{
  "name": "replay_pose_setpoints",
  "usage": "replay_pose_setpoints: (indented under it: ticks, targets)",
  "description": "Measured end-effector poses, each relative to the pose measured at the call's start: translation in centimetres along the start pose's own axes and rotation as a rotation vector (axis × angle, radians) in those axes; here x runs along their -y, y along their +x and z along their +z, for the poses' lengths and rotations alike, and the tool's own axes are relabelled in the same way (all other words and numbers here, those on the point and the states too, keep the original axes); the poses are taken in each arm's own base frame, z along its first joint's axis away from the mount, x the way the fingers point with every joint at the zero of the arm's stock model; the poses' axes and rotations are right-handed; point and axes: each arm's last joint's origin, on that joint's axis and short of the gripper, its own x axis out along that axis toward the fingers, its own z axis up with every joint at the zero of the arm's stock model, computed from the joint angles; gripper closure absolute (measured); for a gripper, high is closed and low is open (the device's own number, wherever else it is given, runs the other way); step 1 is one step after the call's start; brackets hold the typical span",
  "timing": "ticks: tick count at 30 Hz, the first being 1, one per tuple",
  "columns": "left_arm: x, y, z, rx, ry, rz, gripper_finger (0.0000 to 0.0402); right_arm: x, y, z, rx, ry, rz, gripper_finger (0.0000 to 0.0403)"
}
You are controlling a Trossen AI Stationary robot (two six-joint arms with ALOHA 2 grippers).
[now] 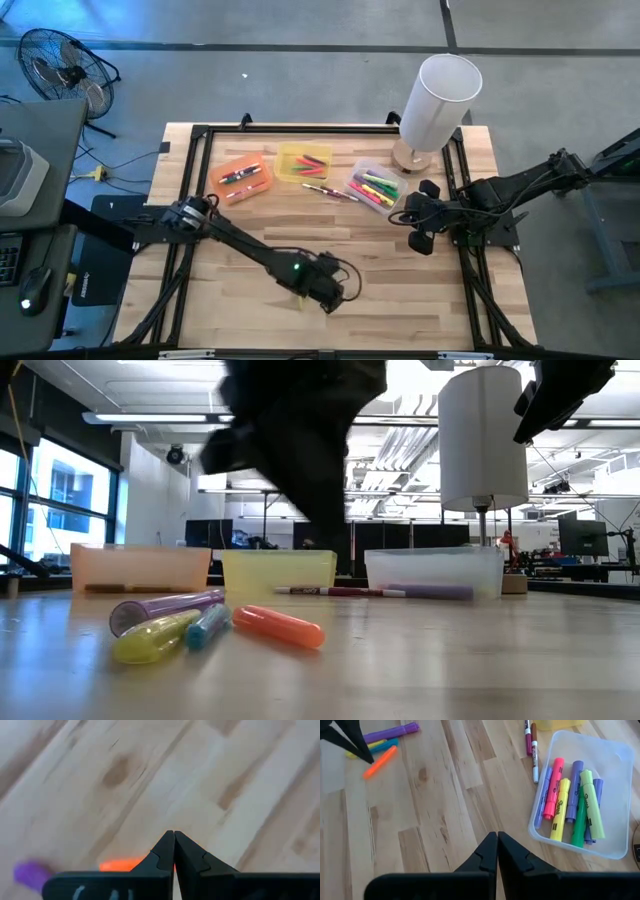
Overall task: Pick & Place Markers
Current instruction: Put the yellow pen into the yellow bin
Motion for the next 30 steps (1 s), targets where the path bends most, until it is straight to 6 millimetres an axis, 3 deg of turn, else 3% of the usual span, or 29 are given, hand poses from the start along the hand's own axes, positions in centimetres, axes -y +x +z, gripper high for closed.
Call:
replay_pose_setpoints:
  ticks: [8,15,19,25,30]
  targets:
    - [-0.5,-0.3,2.4,-0.115,0.546,-0.153,0.0401,0.0,0.0,0.0,0.004,0.09,-0.004,0.0401]
    - [-0.7,-0.3,2.1,-0.154,0.715,-0.176,0.0393,0.0,0.0,0.0,0.004,0.187,-0.004,0.0402]
    - [-0.7,-0.3,2.2,-0.139,0.815,-0.178,0.035,0.0,0.0,0.0,0.01,0.211,-0.012,0.0401]
    - [-1.0,-0.3,2.0,-0.147,0.915,-0.146,0.0252,0.1,0.0,0.1,0.036,0.214,-0.044,0.0401]
    - [-1.4,-0.3,1.8,-0.194,0.843,-0.112,0.021,0.1,0.0,0.1,0.038,0.213,-0.045,0.0402]
